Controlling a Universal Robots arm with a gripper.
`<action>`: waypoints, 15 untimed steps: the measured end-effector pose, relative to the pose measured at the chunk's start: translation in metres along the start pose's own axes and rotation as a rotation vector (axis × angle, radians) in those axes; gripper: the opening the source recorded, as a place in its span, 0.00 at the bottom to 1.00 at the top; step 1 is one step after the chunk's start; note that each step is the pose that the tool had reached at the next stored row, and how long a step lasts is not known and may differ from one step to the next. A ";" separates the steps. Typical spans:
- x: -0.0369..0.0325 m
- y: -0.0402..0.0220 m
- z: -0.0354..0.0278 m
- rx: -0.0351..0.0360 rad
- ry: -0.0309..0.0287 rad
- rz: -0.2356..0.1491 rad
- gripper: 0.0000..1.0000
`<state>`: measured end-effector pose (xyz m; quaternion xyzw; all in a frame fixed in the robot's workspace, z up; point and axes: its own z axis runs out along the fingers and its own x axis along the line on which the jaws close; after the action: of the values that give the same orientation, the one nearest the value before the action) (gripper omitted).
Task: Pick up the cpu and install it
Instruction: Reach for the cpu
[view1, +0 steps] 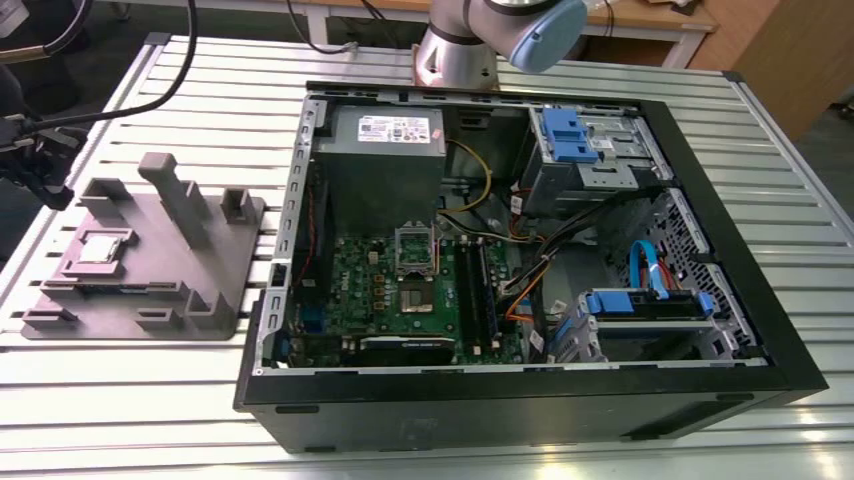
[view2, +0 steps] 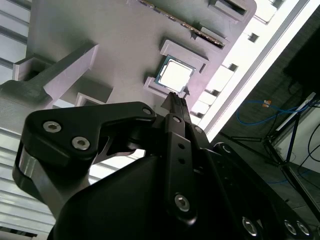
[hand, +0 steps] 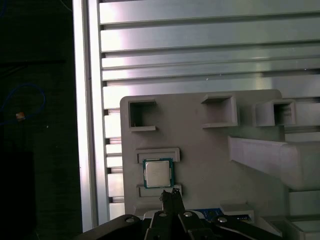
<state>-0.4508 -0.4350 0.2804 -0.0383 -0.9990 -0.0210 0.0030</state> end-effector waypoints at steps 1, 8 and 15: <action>0.0000 0.0000 0.0000 0.0000 0.0000 0.000 0.11; -0.0001 -0.0003 0.0062 -0.0001 0.0000 0.000 0.11; 0.0012 -0.0009 0.0168 0.0001 0.0005 0.000 0.11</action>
<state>-0.4521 -0.4351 0.2636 -0.0384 -0.9990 -0.0210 0.0033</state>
